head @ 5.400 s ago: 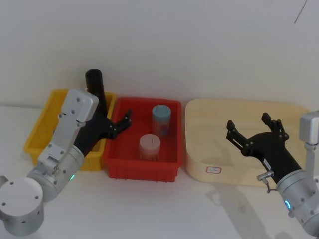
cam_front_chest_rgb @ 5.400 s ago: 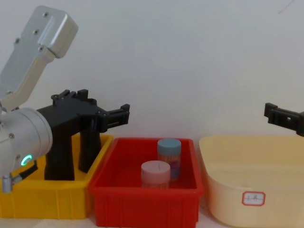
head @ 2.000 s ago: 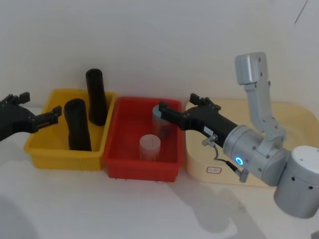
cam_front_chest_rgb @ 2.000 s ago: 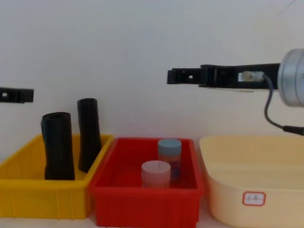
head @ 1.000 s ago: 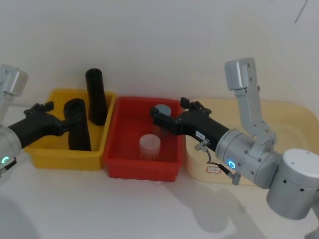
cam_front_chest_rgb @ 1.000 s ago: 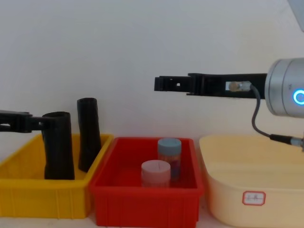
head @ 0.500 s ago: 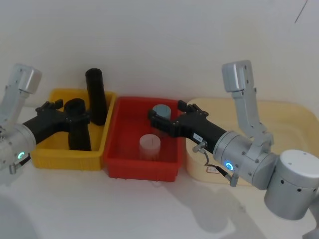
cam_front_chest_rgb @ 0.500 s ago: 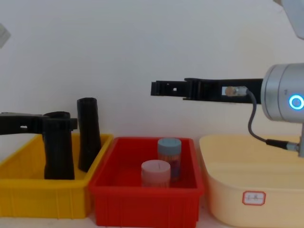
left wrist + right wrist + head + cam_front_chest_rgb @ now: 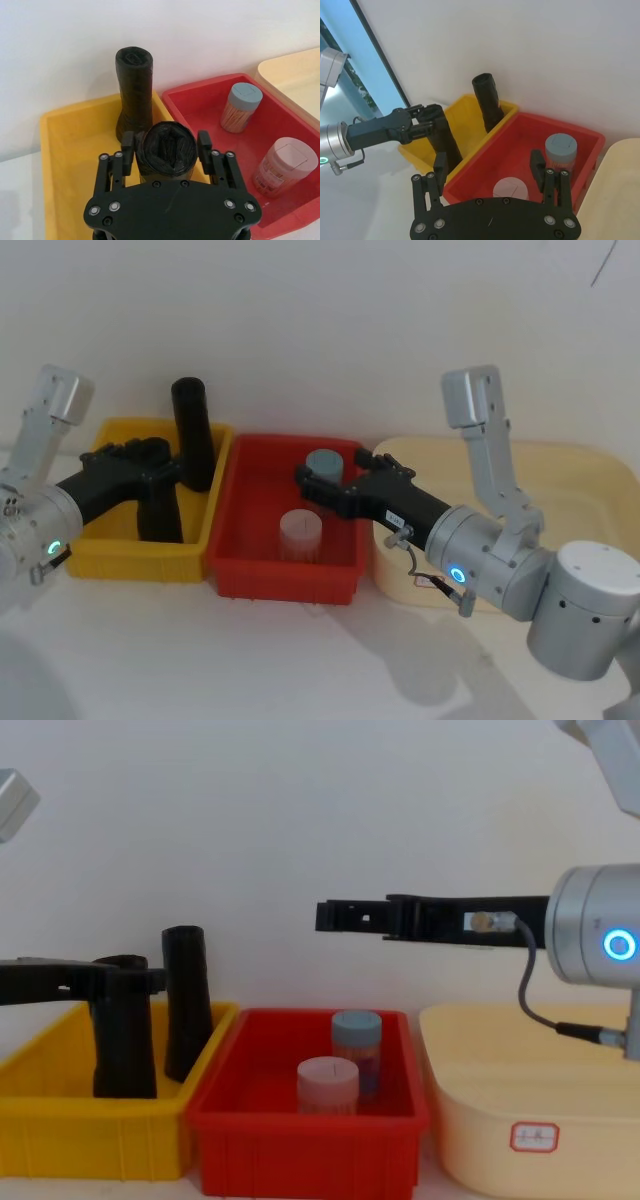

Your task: Pick up the garbage bag with the one hand and transfer it to the other hand.

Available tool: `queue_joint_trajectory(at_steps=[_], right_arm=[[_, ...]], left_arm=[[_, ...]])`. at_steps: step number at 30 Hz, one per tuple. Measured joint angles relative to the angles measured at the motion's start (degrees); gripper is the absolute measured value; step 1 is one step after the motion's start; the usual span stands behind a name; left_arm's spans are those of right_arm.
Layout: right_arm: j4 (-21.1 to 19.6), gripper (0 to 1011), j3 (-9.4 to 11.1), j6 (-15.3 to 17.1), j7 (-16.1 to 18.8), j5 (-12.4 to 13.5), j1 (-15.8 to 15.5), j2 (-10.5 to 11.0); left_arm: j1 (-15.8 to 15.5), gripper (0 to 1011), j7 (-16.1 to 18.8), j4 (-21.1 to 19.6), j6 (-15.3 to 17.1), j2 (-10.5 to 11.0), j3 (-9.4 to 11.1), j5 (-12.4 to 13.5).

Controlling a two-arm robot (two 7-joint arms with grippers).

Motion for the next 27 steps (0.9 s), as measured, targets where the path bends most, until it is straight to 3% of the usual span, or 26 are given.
queue_joint_trajectory(at_steps=[8,11,27], right_arm=[[3.2,1000,-1.5,1.2,0.2,0.0,2.4,-0.5],[5.1,999,-2.2,1.6,0.4,0.0,3.6,-0.9],[16.6,999,-6.2,3.2,2.5,-1.6,10.4,-4.3]], left_arm=[[-0.3,518,0.2,0.4,-0.1,-0.3,0.2,0.2],[-0.4,464,0.2,0.5,-0.1,-0.4,0.2,0.3],[-0.6,364,0.3,0.7,-0.1,-0.6,0.3,0.4]])
